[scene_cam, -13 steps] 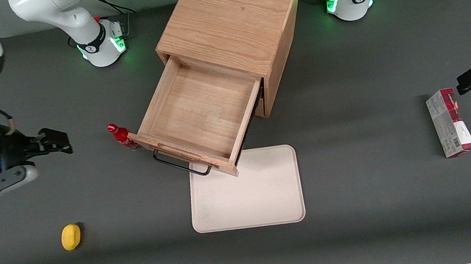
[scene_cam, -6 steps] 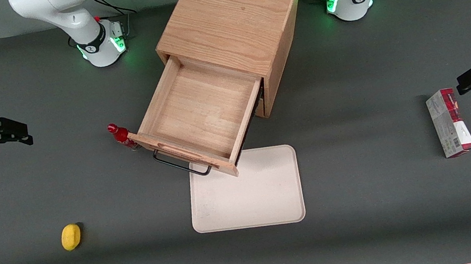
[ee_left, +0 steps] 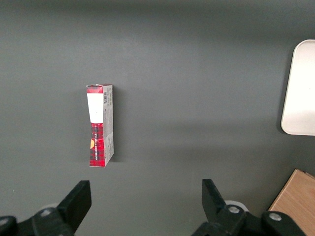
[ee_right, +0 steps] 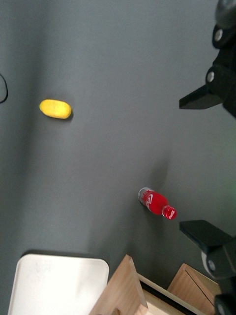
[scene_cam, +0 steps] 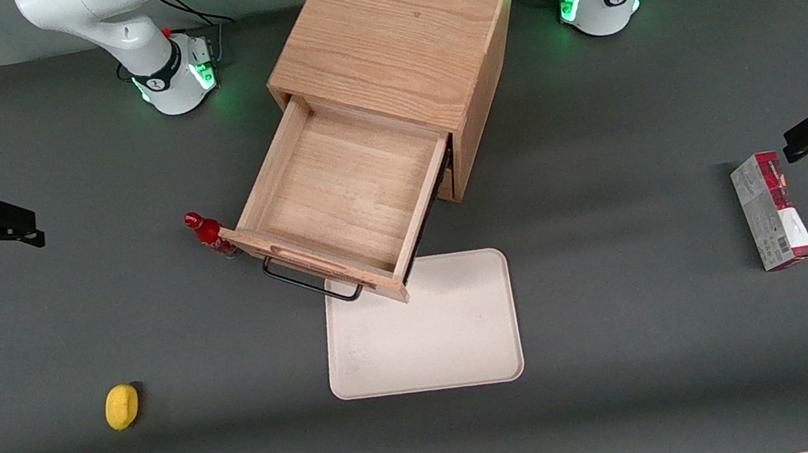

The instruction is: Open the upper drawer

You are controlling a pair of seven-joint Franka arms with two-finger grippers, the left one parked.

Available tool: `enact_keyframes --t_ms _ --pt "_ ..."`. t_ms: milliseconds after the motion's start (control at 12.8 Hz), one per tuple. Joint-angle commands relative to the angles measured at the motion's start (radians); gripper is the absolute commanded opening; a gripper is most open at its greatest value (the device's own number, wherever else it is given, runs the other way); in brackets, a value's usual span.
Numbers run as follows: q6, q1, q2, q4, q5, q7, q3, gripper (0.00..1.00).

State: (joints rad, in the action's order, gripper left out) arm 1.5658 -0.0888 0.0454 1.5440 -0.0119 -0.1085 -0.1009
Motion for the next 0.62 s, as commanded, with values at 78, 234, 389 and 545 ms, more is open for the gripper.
enact_keyframes --t_ms 78,234,389,545 --pt "0.008 0.006 0.004 -0.004 -0.048 0.023 0.015 1.00" --pt "-0.001 0.006 0.004 -0.002 -0.048 0.026 0.015 1.00" --pt "-0.009 0.006 -0.001 0.002 -0.048 0.026 0.010 1.00" --pt "-0.029 0.008 -0.001 0.005 -0.048 0.027 0.004 1.00"
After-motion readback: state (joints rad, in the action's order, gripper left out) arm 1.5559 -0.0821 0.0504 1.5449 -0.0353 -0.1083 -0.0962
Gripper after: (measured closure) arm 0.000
